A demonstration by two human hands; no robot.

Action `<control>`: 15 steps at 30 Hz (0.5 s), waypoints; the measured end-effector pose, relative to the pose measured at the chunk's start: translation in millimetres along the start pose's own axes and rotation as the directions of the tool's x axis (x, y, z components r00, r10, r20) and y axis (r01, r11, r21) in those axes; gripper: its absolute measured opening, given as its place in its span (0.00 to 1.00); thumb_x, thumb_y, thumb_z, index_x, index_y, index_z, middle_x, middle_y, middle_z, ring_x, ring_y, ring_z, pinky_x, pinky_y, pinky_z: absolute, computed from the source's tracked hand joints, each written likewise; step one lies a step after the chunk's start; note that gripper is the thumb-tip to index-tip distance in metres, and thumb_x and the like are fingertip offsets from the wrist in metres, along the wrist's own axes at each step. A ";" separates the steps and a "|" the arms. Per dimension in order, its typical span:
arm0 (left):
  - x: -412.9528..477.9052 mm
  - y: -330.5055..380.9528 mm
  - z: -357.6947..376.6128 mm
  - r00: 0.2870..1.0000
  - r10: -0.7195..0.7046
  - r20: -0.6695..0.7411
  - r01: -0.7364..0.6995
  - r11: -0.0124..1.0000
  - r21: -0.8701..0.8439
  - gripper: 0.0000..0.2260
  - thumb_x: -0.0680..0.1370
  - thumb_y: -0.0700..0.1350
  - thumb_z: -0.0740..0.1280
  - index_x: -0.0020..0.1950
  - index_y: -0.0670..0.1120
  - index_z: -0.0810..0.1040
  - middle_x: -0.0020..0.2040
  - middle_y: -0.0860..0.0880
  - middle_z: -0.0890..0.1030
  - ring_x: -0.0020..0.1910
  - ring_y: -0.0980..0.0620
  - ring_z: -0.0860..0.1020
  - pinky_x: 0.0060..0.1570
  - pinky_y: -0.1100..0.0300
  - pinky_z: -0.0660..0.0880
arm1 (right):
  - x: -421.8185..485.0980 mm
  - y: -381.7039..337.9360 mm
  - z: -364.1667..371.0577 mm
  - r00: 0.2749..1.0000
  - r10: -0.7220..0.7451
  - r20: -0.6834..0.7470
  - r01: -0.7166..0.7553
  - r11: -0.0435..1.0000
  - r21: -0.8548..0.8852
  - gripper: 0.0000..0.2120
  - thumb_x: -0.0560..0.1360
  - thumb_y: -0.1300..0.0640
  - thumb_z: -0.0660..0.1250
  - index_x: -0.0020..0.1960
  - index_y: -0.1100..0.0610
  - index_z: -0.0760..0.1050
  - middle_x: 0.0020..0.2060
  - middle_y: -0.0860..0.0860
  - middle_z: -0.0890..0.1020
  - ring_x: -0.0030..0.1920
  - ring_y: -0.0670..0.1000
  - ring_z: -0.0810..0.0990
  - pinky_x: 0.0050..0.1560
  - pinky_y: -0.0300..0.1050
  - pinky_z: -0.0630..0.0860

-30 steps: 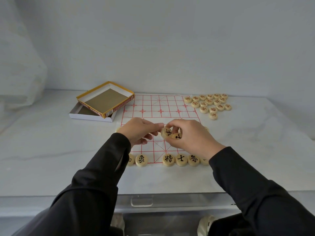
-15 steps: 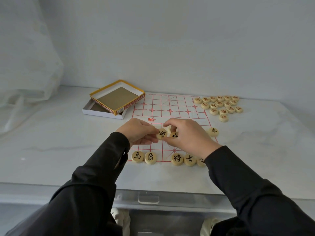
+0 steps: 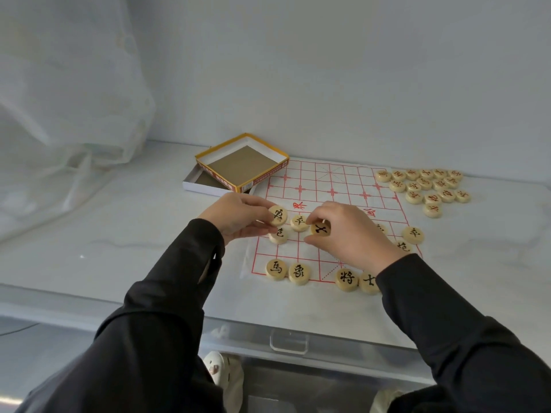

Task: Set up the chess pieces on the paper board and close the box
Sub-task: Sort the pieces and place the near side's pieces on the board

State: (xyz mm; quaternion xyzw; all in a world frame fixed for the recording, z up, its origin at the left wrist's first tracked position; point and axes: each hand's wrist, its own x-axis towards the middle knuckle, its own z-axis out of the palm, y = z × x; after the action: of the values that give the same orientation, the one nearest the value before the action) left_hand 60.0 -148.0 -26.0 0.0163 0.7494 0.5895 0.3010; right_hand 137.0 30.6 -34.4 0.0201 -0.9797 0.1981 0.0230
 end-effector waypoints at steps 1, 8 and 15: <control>-0.7 2.0 -2.7 1.000 0.013 -0.008 -0.013 0.999 0.038 0.07 0.74 0.36 0.68 0.49 0.45 0.81 0.44 0.45 0.84 0.39 0.51 0.83 0.39 0.64 0.80 | -1.2 1.1 0.0 1.000 0.003 0.002 -0.003 1.000 -0.011 0.14 0.73 0.50 0.69 0.58 0.52 0.77 0.53 0.46 0.77 0.52 0.47 0.76 0.53 0.41 0.73; -6.3 -2.3 -28.4 0.999 -0.040 -0.028 0.048 0.918 0.393 0.02 0.73 0.40 0.70 0.44 0.45 0.81 0.41 0.47 0.83 0.36 0.54 0.80 0.38 0.66 0.78 | -1.4 -4.7 12.0 0.999 0.004 0.044 -0.003 1.000 -0.021 0.16 0.73 0.54 0.71 0.60 0.51 0.76 0.56 0.46 0.77 0.55 0.48 0.75 0.55 0.39 0.71; -3.6 -14.9 -24.5 0.977 -0.210 0.030 0.152 0.795 0.588 0.01 0.73 0.38 0.71 0.42 0.43 0.80 0.40 0.46 0.83 0.36 0.52 0.81 0.41 0.65 0.78 | -4.6 -4.0 12.6 0.999 -0.006 0.053 0.007 1.000 -0.030 0.17 0.73 0.54 0.71 0.61 0.51 0.76 0.56 0.46 0.78 0.56 0.49 0.76 0.57 0.42 0.73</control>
State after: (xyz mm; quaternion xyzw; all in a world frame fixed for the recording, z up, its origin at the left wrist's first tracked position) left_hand 56.4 -175.3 -34.7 0.0634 0.8769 0.2989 0.3711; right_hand 141.3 22.1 -44.7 0.0282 -0.9828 0.1827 -0.0017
